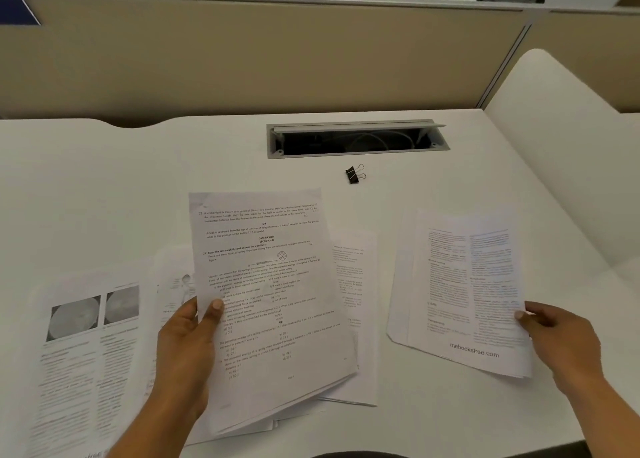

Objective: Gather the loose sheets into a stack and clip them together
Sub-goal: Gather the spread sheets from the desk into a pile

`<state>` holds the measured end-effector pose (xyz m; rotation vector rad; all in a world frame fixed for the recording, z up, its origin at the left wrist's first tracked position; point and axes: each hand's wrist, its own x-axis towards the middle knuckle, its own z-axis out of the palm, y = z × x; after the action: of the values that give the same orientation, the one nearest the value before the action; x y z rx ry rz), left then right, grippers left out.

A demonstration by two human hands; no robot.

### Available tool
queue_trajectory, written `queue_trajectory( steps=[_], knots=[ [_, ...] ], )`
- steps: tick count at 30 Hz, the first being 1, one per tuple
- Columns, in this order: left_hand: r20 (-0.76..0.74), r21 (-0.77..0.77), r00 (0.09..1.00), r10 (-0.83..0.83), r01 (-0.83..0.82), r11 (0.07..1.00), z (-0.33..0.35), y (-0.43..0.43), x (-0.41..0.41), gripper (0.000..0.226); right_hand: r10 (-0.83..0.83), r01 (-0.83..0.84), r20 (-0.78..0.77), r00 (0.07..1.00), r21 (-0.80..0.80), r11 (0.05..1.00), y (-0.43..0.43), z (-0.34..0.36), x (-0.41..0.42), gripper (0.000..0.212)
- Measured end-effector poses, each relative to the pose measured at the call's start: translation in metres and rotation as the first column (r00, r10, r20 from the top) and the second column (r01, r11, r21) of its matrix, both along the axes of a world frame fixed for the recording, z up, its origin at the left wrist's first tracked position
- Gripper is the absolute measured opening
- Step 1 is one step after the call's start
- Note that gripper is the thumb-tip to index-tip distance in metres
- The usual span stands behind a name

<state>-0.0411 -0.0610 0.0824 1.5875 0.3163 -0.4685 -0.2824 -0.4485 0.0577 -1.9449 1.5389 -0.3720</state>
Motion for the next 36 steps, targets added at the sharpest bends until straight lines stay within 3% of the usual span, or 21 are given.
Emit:
queue_trajectory(
  steps=[5,11,13,16,24,32,36],
  knots=[
    [-0.001,-0.013,1.0,-0.004,0.004,1.0,-0.001,0.0,0.0,0.023,-0.048,0.048,0.078,0.996,-0.006,0.999,0.0,0.005,0.001,0.01],
    [-0.014,-0.03,1.0,0.009,-0.01,0.999,-0.001,0.0,0.001,0.016,-0.17,0.12,0.333,0.928,0.166,0.979,0.004,0.019,0.01,0.018],
    [-0.01,-0.031,1.0,0.009,-0.009,0.999,0.0,-0.001,0.001,0.015,-0.168,0.079,0.416,0.894,0.221,0.972,0.011,0.027,0.018,0.012],
    [-0.009,-0.029,1.0,0.005,-0.006,1.0,0.001,-0.002,0.001,0.014,-0.126,-0.007,0.48,0.868,0.267,0.964,0.024,0.036,0.032,0.023],
    [-0.025,-0.061,1.0,-0.005,0.004,0.998,0.004,-0.01,-0.003,0.013,-0.001,-0.142,0.519,0.855,0.235,0.962,0.06,0.061,0.063,0.019],
    [-0.032,-0.144,0.993,-0.111,0.106,0.984,0.014,-0.022,-0.017,0.014,0.145,-0.345,0.511,0.847,0.321,0.882,0.127,0.052,0.09,0.007],
    [-0.064,-0.19,0.986,-0.157,0.142,0.971,0.022,-0.027,-0.021,0.017,0.199,-0.355,0.489,0.85,0.251,0.901,0.147,0.047,0.096,0.007]
  ],
)
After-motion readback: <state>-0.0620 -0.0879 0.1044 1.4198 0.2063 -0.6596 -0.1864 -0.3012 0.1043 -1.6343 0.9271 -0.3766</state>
